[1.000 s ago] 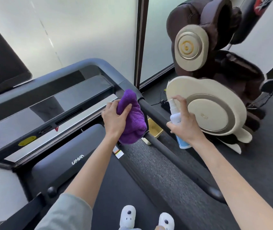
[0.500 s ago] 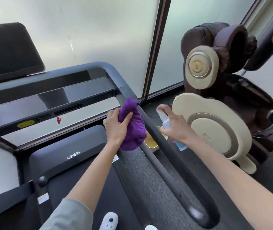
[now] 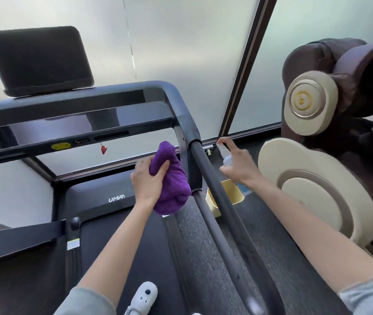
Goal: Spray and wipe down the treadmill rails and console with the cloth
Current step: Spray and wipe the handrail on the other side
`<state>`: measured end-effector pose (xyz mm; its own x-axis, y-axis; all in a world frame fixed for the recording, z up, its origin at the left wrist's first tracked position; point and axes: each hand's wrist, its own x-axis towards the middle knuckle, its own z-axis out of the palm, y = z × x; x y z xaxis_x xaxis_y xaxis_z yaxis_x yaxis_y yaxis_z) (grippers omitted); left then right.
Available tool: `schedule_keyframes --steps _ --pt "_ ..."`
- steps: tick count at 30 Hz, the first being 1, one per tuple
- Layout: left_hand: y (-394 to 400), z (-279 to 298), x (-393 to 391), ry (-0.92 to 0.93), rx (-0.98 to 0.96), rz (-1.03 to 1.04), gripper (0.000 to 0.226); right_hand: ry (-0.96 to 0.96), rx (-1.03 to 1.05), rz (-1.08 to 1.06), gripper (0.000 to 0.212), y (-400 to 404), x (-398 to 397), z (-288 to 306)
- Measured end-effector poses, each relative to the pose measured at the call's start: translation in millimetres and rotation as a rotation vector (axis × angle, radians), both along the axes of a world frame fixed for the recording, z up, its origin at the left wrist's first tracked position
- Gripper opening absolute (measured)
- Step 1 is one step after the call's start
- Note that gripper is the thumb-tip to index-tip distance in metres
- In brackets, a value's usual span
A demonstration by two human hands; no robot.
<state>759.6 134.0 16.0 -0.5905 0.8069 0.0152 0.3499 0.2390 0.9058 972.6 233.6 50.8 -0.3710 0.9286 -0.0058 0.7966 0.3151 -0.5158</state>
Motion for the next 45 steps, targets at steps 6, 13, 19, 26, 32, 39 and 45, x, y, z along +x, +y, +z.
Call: schedule_keyframes --steps 6,13,19,26,32,39,45 --pt "-6 -4 -4 -0.026 0.011 0.046 0.021 0.033 -0.014 0.020 0.063 7 6 -3" --pt "-8 -6 10 -0.049 0.002 0.062 0.022 0.249 -0.048 0.069 0.062 5 15 5" --pt "-14 -10 20 -0.050 -0.017 0.063 0.026 0.280 -0.072 0.064 0.056 11 4 7" --pt "-16 -9 16 -0.040 -0.028 0.085 0.030 0.291 -0.100 0.036 0.058 9 1 0" --pt "-12 -6 23 -0.052 -0.031 0.065 0.031 0.301 -0.077 0.013 0.062 -1 21 8" --pt "-20 -13 39 -0.058 -0.050 0.046 0.030 0.280 -0.056 0.073 0.072 -35 59 -3" --pt "-30 -14 52 -0.064 -0.035 0.029 0.029 0.259 -0.074 0.078 0.063 -53 68 -8"
